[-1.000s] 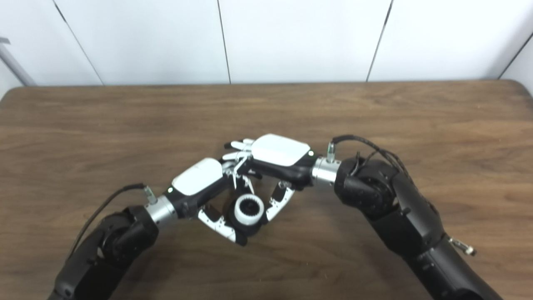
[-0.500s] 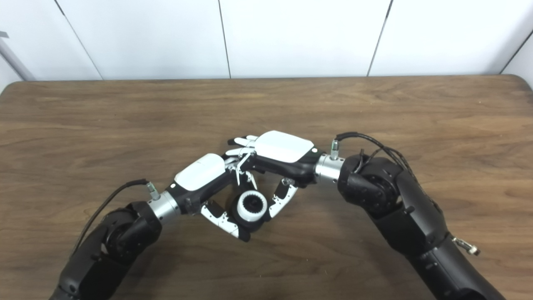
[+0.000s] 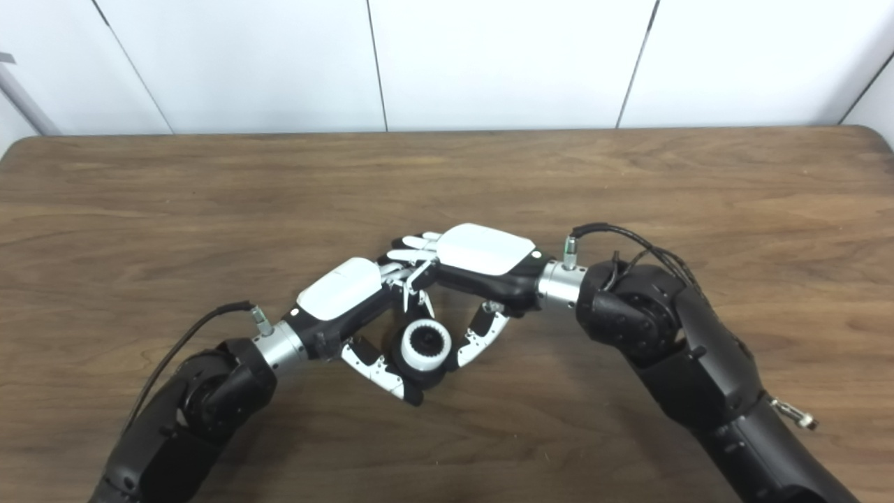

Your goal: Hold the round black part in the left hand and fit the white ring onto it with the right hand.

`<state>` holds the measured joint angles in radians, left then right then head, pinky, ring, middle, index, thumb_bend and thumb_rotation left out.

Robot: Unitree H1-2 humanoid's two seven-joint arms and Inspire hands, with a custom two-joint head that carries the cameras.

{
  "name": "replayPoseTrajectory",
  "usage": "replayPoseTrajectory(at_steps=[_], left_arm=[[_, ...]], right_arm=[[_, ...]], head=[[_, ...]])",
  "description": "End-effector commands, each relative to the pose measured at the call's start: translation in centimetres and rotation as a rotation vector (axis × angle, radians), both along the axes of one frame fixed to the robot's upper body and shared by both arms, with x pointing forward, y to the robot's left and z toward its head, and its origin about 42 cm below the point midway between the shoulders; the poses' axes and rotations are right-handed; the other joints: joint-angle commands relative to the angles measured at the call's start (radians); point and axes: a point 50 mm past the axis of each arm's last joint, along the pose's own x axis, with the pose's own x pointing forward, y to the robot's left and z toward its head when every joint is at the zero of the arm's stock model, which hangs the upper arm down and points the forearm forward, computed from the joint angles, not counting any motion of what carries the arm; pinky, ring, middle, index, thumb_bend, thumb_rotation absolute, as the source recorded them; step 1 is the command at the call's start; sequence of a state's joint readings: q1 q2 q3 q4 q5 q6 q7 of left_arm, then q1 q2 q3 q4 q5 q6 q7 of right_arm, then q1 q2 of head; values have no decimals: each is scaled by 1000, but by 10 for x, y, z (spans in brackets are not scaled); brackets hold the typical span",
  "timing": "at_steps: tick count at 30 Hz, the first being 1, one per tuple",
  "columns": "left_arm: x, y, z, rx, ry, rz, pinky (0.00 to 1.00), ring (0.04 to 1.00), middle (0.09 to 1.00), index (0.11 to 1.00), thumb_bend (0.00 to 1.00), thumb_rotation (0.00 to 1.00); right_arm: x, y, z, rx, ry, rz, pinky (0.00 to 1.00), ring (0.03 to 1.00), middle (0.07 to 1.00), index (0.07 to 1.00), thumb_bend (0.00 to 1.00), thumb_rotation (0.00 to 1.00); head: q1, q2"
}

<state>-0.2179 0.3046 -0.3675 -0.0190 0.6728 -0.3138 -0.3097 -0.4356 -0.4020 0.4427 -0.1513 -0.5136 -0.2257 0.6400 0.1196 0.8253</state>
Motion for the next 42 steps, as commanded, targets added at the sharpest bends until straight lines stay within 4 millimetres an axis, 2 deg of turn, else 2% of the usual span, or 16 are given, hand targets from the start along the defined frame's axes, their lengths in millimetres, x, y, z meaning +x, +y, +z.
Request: replayPoseTrajectory(at_steps=[1,7,11,18,20,21,22,23,24,25,26,29,34,42], left_arm=[[8,-8,8,-22,-51,0,1000,1000,899,483,524,62],[7,-14,-2,-37,-59,18,1000,1000,893,482,525,60],[6,-15,-10,-26,-101,38,1000,1000,886,482,525,60],[7,-7,-23,20,-137,59,1000,1000,886,483,525,62],[8,-2,-26,61,-152,55,1000,1000,916,491,522,73],[9,1,-27,79,-148,57,1000,1000,932,539,618,114],[9,4,-29,91,-142,59,1000,1000,961,650,805,204],[10,6,-29,99,-138,61,1000,1000,980,733,901,263],[10,9,-29,122,-127,62,1000,1000,990,775,950,293],[11,11,-28,147,-119,63,1000,1000,995,885,976,337],[11,12,-28,164,-113,63,1000,1000,998,953,991,372],[10,17,-26,185,-93,66,1000,1000,1000,994,1000,379],[7,22,-26,192,-65,65,1000,1000,1000,1000,1000,349],[10,36,-28,216,-24,71,1000,1000,1000,1000,1000,337]], right_arm=[[2,0,11,15,-31,21,1000,1000,983,665,999,245],[0,-7,9,99,-7,-10,1000,1000,987,673,1000,258],[2,-12,9,134,1,-17,1000,1000,986,663,1000,231],[7,-15,22,156,-18,-31,1000,1000,983,643,1000,179],[8,-15,27,155,-25,-40,1000,1000,987,641,1000,163],[9,-16,29,156,-29,-44,1000,1000,988,641,1000,160],[9,-16,31,156,-31,-47,1000,1000,989,641,1000,156],[10,-16,32,156,-32,-49,1000,1000,991,642,1000,155],[10,-17,34,158,-36,-54,1000,1000,992,642,1000,154],[11,-17,35,159,-40,-60,1000,1000,993,642,1000,152],[11,-17,36,160,-42,-63,1000,1000,994,642,1000,149],[9,-17,35,167,-42,-72,1000,1000,999,652,1000,142],[4,-20,28,184,-37,-86,1000,1000,1000,689,1000,145],[2,-31,25,174,-69,-139,1000,1000,1000,848,1000,159]], head=[[5,-2],[15,-11],[23,-13],[17,-18],[15,-21],[14,-24],[7,-25],[7,-25],[5,-31],[0,-32],[-1,-31],[-8,-34],[-8,-31],[-15,-45]])
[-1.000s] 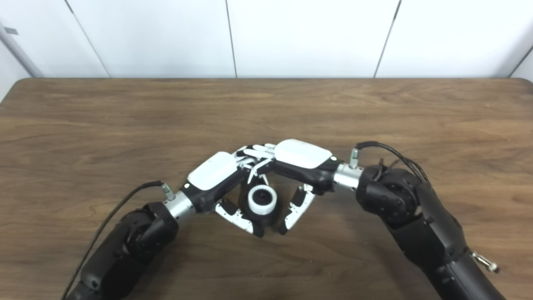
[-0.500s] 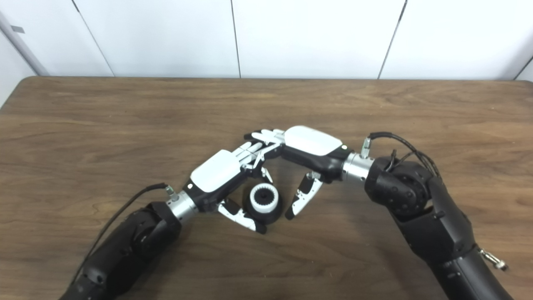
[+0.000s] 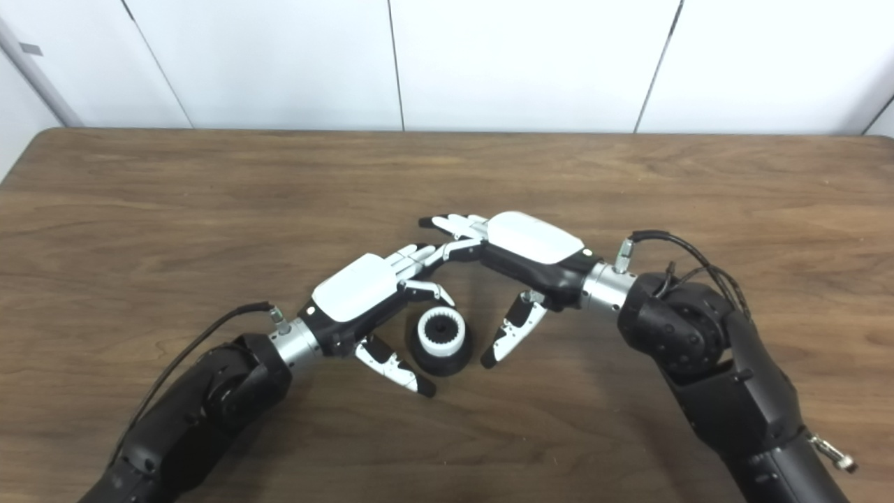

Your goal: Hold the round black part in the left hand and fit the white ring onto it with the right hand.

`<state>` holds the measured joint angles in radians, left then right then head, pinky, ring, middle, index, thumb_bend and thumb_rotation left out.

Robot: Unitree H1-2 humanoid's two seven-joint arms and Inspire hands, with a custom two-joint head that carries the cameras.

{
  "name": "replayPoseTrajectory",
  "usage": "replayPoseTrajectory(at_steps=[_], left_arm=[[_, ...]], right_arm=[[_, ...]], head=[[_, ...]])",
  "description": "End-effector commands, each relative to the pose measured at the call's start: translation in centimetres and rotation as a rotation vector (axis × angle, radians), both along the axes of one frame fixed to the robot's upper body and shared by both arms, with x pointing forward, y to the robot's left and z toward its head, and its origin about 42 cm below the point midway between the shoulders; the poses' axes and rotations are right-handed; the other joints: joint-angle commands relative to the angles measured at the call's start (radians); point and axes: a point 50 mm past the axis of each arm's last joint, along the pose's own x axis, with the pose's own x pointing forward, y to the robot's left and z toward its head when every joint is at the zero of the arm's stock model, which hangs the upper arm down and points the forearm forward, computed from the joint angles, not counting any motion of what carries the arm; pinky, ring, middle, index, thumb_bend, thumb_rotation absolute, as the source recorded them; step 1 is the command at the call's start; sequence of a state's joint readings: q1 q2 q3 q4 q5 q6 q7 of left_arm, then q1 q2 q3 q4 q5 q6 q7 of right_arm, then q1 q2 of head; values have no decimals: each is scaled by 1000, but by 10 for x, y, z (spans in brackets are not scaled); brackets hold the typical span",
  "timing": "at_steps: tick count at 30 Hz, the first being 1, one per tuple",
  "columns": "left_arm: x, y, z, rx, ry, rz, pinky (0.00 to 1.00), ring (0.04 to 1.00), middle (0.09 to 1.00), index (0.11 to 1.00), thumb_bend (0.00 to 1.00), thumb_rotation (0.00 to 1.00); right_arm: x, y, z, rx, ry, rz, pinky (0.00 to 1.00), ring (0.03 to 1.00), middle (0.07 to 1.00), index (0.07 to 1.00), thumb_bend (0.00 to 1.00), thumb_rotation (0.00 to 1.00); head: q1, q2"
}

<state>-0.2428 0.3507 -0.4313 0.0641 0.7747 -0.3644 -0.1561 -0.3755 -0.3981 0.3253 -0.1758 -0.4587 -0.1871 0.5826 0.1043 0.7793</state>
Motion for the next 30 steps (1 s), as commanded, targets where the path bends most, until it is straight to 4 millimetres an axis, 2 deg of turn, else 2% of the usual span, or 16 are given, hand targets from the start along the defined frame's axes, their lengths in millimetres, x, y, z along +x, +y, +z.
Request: replayPoseTrajectory(at_steps=[1,7,15,21,23,26,30], left_arm=[[6,32,-13,145,74,88,1000,1000,1000,1000,1000,331],[12,48,-11,124,94,130,1000,1000,1000,1000,1000,362],[14,69,-8,93,104,199,1000,1000,1000,1000,1000,270],[14,87,-11,26,123,258,1000,1000,1000,1000,1000,267],[14,91,-12,-6,132,283,1000,1000,1000,1000,1000,364],[14,97,-12,-54,142,322,1000,1000,1000,1000,1000,439],[15,102,-11,-129,148,364,1000,1000,1000,1000,1000,470]], right_arm=[[3,-6,19,22,-87,-19,1000,1000,1000,853,1000,161],[5,-18,8,18,-55,-90,1000,1000,1000,868,1000,146],[12,-37,-8,28,-8,-198,1000,1000,1000,973,976,127],[15,-45,-17,110,38,-311,1000,1000,1000,1000,837,151],[15,-46,-24,142,57,-349,982,1000,1000,1000,743,205],[16,-48,-34,194,91,-406,944,1000,1000,1000,662,290],[18,-47,-46,281,114,-461,919,1000,1000,1000,588,368]], head=[[0,-6],[-8,-42],[-26,-69],[-43,-92],[-47,-99],[-50,-107],[-53,-123]])
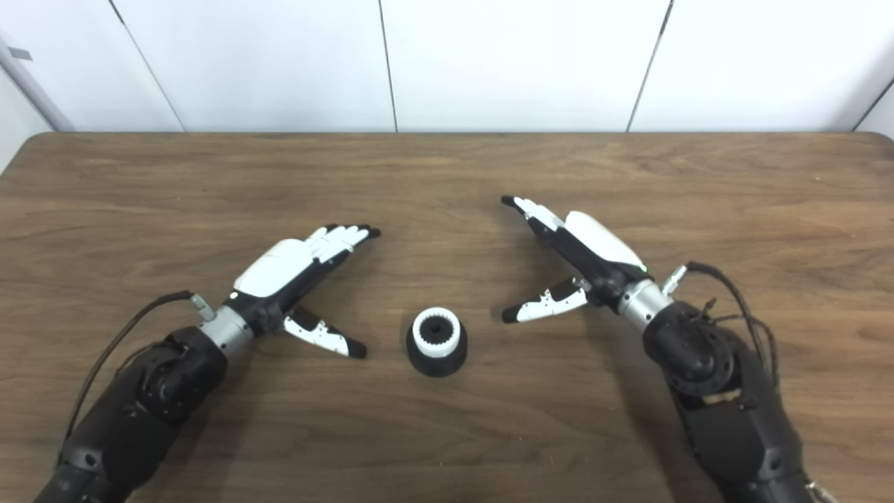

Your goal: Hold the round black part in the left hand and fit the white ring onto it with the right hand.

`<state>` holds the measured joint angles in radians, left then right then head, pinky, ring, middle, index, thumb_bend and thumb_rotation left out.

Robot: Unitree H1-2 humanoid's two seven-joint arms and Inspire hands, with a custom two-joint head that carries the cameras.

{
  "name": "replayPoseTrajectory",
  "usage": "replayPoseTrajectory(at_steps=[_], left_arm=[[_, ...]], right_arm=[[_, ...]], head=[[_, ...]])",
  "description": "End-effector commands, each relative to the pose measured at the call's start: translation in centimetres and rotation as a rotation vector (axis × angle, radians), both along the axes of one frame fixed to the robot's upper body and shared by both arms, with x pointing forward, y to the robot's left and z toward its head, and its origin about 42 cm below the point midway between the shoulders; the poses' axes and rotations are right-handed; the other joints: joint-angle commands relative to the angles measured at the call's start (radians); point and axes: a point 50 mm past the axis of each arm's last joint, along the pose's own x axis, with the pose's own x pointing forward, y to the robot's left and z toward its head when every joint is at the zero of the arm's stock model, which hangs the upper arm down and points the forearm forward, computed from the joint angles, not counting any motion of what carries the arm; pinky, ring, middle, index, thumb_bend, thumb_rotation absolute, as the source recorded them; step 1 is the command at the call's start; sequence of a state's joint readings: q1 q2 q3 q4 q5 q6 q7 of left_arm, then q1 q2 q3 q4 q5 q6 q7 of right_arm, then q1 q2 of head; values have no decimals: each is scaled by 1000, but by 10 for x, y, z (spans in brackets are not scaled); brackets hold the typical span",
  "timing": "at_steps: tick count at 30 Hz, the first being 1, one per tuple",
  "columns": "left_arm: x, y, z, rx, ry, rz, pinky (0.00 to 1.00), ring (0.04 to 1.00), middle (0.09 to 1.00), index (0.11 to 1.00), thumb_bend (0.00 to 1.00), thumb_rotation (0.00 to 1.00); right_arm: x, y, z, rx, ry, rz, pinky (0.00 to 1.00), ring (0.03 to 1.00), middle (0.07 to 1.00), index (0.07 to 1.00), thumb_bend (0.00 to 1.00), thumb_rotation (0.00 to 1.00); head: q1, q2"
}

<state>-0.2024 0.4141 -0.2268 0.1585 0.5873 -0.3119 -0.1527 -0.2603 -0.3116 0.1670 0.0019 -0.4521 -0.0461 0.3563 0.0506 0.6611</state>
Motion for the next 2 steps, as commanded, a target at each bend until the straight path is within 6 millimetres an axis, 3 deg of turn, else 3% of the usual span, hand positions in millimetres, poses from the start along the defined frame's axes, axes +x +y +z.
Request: replayPoseTrajectory(at_steps=[1,2], left_arm=[[1,16,-5,-32,29,76,1000,1000,1000,1000,1000,472],[2,17,-7,-66,28,94,1000,1000,1000,1000,1000,502]], right_arm=[[8,-2,13,62,-74,-50,921,1000,1000,1000,566,402],[8,-1,11,81,-74,-76,925,1000,1000,1000,530,452]], head=[[5,-10],[1,-10]])
